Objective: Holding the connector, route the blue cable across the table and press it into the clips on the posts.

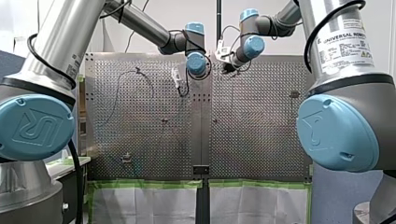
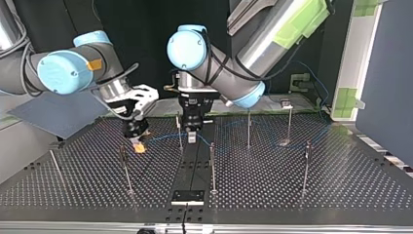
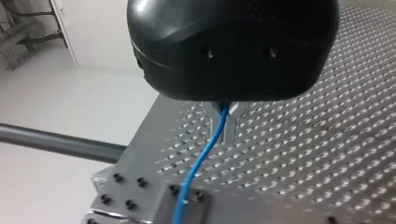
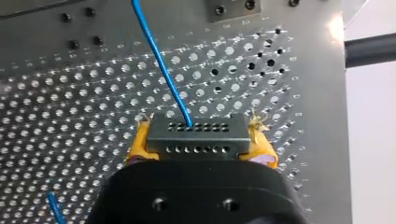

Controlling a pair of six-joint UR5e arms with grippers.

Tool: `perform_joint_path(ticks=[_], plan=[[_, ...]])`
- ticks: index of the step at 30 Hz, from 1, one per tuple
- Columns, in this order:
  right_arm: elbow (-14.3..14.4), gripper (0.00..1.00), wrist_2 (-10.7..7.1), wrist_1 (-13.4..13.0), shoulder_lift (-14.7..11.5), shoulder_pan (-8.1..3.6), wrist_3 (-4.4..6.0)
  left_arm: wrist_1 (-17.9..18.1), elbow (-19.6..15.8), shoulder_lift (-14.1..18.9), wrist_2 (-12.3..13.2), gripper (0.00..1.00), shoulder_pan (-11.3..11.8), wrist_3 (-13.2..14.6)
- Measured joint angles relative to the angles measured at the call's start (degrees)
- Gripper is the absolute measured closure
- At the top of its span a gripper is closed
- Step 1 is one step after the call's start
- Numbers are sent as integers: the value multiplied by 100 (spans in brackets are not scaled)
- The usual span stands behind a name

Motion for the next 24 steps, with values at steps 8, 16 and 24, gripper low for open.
perform_joint_path(ticks=[8,16,24], plan=[[376,100,30,-23,-6,28,-28,330,-452,6,-24,100,-105,-92],[816,100,97,-117,-3,36,-34,732,-911,-6,111,100,-192,-120],[1174,100,111,-403,2,36,-39,1184,-1407,-344,471,100,-201,-77]])
